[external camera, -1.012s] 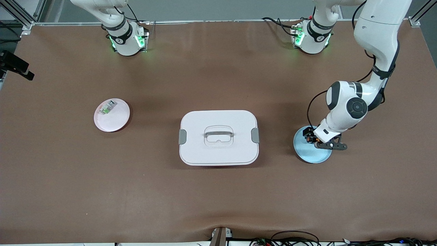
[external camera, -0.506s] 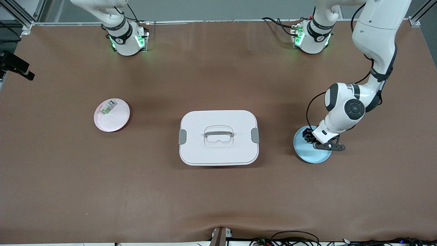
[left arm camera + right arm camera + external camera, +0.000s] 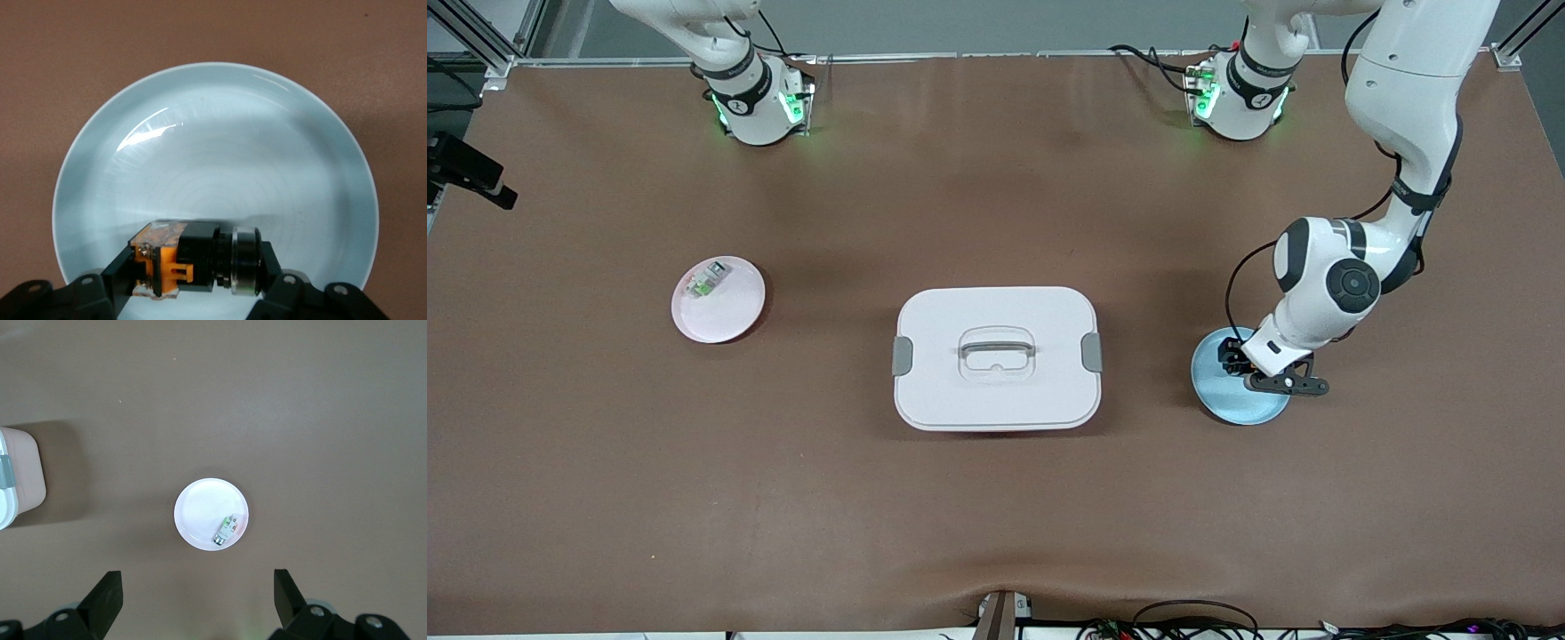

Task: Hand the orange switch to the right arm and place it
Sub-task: 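Close the left gripper on the orange switch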

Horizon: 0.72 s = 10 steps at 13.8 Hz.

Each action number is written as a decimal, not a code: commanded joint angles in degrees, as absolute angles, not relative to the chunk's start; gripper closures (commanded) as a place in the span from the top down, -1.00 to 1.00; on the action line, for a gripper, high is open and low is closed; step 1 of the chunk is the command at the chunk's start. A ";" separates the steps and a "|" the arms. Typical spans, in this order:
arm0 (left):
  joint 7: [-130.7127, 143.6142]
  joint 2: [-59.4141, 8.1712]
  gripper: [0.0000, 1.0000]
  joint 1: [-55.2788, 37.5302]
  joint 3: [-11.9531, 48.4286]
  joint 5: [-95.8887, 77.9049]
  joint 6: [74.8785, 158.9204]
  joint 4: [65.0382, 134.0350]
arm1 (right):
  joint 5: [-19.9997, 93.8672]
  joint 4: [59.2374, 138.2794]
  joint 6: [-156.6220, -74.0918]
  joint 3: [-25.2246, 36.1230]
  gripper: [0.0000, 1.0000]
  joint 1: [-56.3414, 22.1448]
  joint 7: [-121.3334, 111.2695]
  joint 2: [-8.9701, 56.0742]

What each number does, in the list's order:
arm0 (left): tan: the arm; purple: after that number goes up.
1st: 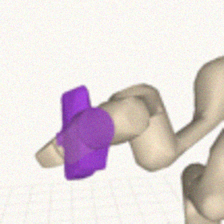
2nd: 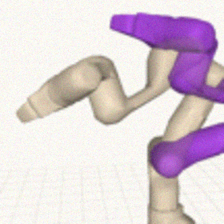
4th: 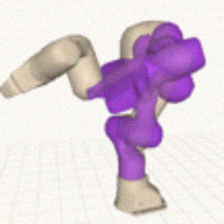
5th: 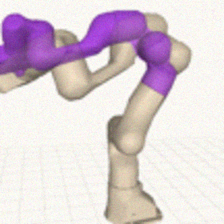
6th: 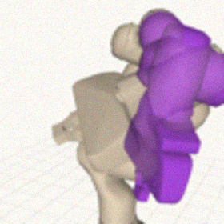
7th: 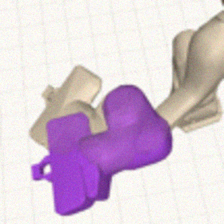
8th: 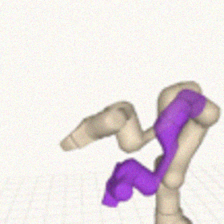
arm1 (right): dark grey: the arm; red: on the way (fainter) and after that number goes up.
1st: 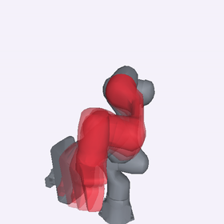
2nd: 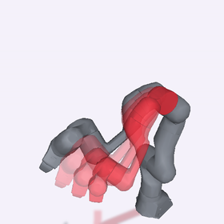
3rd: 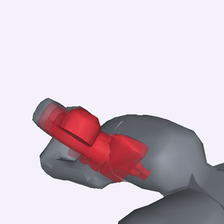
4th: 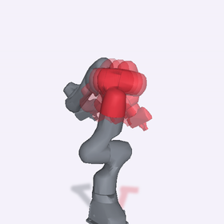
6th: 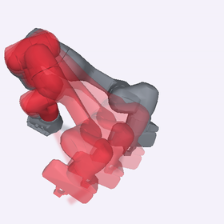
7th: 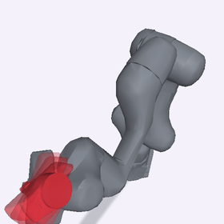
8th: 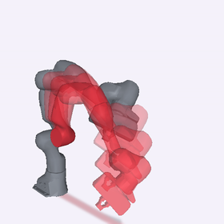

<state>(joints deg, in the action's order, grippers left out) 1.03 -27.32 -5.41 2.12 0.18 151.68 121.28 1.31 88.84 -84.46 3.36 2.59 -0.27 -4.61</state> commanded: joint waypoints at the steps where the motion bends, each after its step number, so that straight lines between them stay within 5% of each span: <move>1: 0.00 -25.94 -1.00 -4.92 2.46 -0.18 151.88 120.68 | 1.58 87.98 -83.76 2.72 1.00 3.87 -0.09 -3.52; 5: 1.31 -21.20 -1.00 -4.92 2.72 -1.05 149.17 119.45 | 1.67 88.07 -83.76 2.64 1.00 3.60 -0.09 -3.25; 10: 8.60 -19.16 -1.00 -5.36 4.39 -1.49 132.13 106.81 | 1.67 87.89 -83.76 2.46 1.00 3.08 -0.09 -2.72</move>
